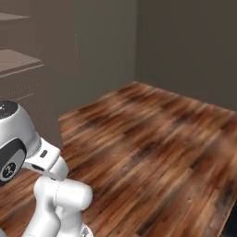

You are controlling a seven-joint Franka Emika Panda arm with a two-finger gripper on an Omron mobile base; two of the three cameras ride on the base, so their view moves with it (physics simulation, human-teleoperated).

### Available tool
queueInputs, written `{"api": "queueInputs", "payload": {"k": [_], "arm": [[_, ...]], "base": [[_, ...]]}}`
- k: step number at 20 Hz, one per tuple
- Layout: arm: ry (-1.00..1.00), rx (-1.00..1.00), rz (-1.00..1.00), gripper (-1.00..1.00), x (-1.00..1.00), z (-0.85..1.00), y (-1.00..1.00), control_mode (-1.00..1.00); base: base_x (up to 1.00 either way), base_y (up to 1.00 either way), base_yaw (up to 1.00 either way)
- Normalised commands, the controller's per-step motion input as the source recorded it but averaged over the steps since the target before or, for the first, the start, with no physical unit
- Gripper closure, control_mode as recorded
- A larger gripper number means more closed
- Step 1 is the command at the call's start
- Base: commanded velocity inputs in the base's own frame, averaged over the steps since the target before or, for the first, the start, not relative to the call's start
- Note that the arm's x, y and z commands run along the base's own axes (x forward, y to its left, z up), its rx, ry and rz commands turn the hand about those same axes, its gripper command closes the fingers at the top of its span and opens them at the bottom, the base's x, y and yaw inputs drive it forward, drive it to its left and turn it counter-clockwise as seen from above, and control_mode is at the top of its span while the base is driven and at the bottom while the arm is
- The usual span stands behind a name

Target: Retrieve the bottle and the shaker from the cabinet and place them next to the mixing bowl on the counter. Then add garlic from the fridge to the mixing bowl.

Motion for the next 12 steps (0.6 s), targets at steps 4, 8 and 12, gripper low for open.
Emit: {"api": "queueInputs", "payload": {"k": [4, 8, 12], "arm": [[0.0, 0.0, 0.0, -1.0, 0.0, 0.0, 0.0, 1.0], [0.0, 0.0, 0.0, -1.0, 0.0, 0.0, 0.0, 1.0], [0.0, 0.0, 0.0, -1.0, 0.0, 0.0, 0.0, 1.0]], "base": [[0.68, -0.28, 0.78], [0.44, -0.03, 0.71], [0.42, 0.0, 0.71]]}}
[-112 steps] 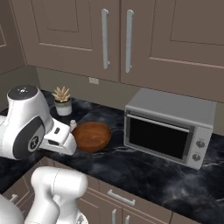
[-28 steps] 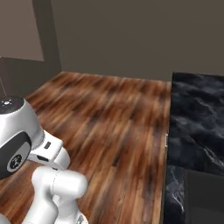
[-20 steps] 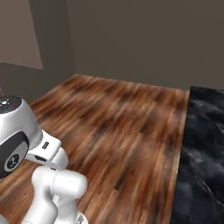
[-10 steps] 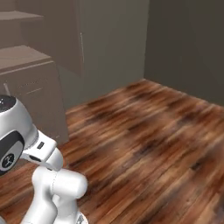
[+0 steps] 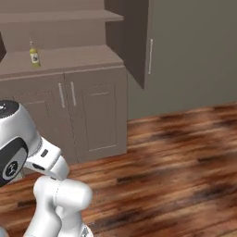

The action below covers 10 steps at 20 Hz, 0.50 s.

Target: Retrieve the bottle and the shaker from the cabinet and place them next to the mixing bowl on the counter. Then add garlic from the fridge to the mixing bowl.

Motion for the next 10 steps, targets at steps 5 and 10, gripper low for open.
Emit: {"api": "queueInputs", "payload": {"k": [5, 10], "arm": [[0.0, 0.0, 0.0, -1.0, 0.0, 0.0, 0.0, 1.0], [0.0, 0.0, 0.0, -1.0, 0.0, 0.0, 0.0, 1.0]], "base": [[0.48, -0.26, 0.73], [0.64, -0.91, 0.51]]}}
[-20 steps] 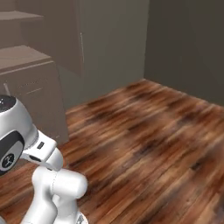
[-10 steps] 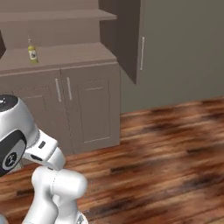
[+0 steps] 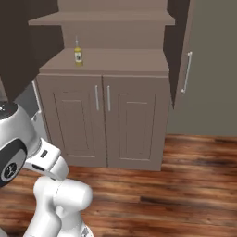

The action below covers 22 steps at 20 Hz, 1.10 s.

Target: Retrieve the bottle and the shaker from the cabinet and place them next to the mixing bowl on the counter. Then add garlic from the fridge to the mixing bowl.

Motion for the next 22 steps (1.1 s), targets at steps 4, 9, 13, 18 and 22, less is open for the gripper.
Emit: {"api": "queueInputs", "payload": {"k": [4, 9, 13, 18, 22], "arm": [[0.0, 0.0, 0.0, -1.0, 0.0, 0.0, 0.0, 1.0], [0.0, 0.0, 0.0, -1.0, 0.0, 0.0, 0.0, 1.0], [0.0, 0.0, 0.0, -1.0, 0.0, 0.0, 0.0, 1.0], [0.0, 0.0, 0.0, -1.0, 0.0, 0.0, 0.0, 1.0], [0.0, 0.0, 0.0, -1.0, 0.0, 0.0, 0.0, 1.0]], "base": [[0.4, -0.55, 0.28], [0.51, 0.03, 0.21], [0.98, 0.15, 0.43], [0.98, -0.01, 0.38], [0.79, 0.0, 0.32]]}}
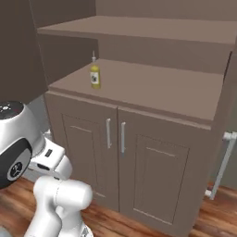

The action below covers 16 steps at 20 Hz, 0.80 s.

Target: Retrieve the bottle and the shaker from the cabinet and place them next to the mixing bowl on the counter. Then add garlic from the fridge to the mixing bowl.

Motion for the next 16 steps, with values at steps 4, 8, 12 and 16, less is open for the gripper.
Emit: {"api": "queueInputs", "payload": {"k": [4, 8, 12, 16], "arm": [[0.0, 0.0, 0.0, -1.0, 0.0, 0.0, 0.0, 1.0], [0.0, 0.0, 0.0, -1.0, 0.0, 0.0, 0.0, 1.0], [0.0, 0.0, 0.0, -1.0, 0.0, 0.0, 0.0, 1.0], [0.0, 0.0, 0.0, -1.0, 0.0, 0.0, 0.0, 1.0]], "base": [[0.91, 0.0, 0.22], [0.91, 0.0, 0.19], [0.59, 0.08, 0.14], [0.56, 0.33, 0.1]]}}
